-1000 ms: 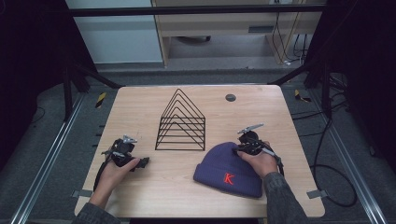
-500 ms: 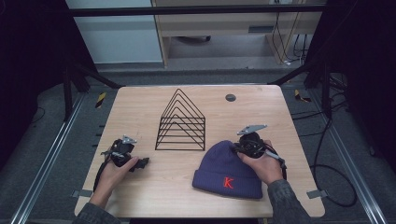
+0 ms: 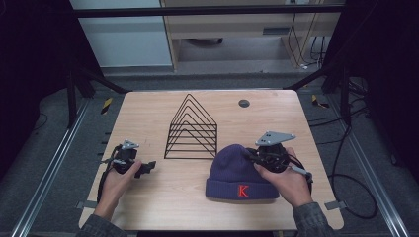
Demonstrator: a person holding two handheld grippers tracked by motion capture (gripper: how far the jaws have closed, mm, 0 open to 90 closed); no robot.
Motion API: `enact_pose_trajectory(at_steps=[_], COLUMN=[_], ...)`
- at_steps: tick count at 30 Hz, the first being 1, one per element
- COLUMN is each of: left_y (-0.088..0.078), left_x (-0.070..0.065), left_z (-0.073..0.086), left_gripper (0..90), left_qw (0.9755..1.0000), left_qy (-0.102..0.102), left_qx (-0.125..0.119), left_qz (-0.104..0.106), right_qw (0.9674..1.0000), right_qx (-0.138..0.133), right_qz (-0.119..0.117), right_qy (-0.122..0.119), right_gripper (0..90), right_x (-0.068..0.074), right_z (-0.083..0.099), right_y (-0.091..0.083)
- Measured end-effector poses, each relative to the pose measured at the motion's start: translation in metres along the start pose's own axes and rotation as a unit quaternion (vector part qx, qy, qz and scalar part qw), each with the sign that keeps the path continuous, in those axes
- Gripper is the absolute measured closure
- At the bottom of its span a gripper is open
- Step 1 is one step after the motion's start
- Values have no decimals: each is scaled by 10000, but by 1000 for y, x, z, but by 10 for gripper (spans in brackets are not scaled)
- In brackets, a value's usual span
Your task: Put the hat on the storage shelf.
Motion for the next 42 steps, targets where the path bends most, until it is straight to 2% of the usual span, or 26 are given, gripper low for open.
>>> enact_pose_trajectory(at_steps=[2, 3, 4, 5, 7, 8, 10, 13, 14, 15, 17, 18, 19, 22, 25, 27, 32, 33, 38, 39, 42], left_y=[-7, -7, -12, -21, -25, -32, -35, -46, -52, -52, -59, -67, -72, -89, -100, -102, -99, -94, -87, -89, -91], left_x=[0, 0, -1, -2, -3, -6, -9, -18, -22, -22, -27, -32, -35, -44, -48, -49, -46, -43, -39, -40, -40], left_z=[-6, -6, -10, -16, -20, -28, -32, -52, -62, -62, -74, -83, -87, -100, -110, -115, -121, -124, -129, -132, -136], left_gripper=[76, 77, 77, 80, 82, 86, 86, 87, 87, 87, 87, 87, 86, 86, 85, 83, 82, 83, 85, 89, 90], left_qw=[9998, 9998, 9994, 9985, 9981, 9979, 9976, 9967, 9960, 9960, 9953, 9949, 9944, 9918, 9899, 9890, 9895, 9900, 9911, 9911, 9909], left_qy=[-64, -64, -65, -114, -83, -28, 40, 320, 463, 463, 578, 588, 621, 724, 860, 930, 863, 812, 756, 707, 784], left_qx=[-210, -210, -325, -519, -610, -648, -675, -736, -749, -749, -742, -759, -781, -914, -983, -981, -973, -952, -861, -881, -889], left_qz=[10, 10, 61, 94, 99, 91, 114, 127, 142, 142, 226, 320, 350, 528, 560, 594, 632, 656, 675, 698, 637], right_qw=[9999, 9998, 9998, 9994, 9992, 9988, 9986, 9981, 9980, 9980, 9978, 9975, 9975, 9963, 9947, 9941, 9931, 9928, 9923, 9917, 9905], right_qx=[-132, -196, -196, -316, -372, -445, -471, -523, -555, -555, -581, -594, -605, -738, -896, -943, -1006, -1027, -1067, -1134, -1228], right_qz=[-30, -45, -45, -60, -74, -62, -40, 27, 53, 53, 90, 155, 175, 319, 432, 482, 567, 580, 603, 595, 603], right_qy=[-29, -38, -38, -94, -119, -210, -235, -328, -301, -301, -312, -342, -326, -299, -276, -243, -221, -199, -179, -118, -121], right_gripper=[796, 796, 796, 797, 798, 798, 798, 798, 798, 798, 798, 798, 798, 800, 800, 800, 800, 800, 800, 800, 800], right_x=[3, 4, 4, 5, 5, 4, 3, -4, -10, -10, -15, -20, -22, -29, -35, -39, -45, -48, -51, -50, -48], right_z=[-6, -9, -9, -17, -21, -30, -34, -50, -61, -61, -73, -85, -89, -105, -119, -126, -138, -143, -154, -160, -170], right_y=[-6, -9, -9, -13, -14, -17, -17, -20, -21, -21, -21, -21, -21, -23, -24, -26, -27, -27, -26, -25, -25])
Point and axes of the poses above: each handheld gripper's, and its own axes: y roughly forward along the jaws, z roughly out of its underside, x roughly to its left, the point moved 7 cm from there along y, roughly forward along the jaws, and after that the axes turned 3 degrees about -x, right-handed, at the moved point
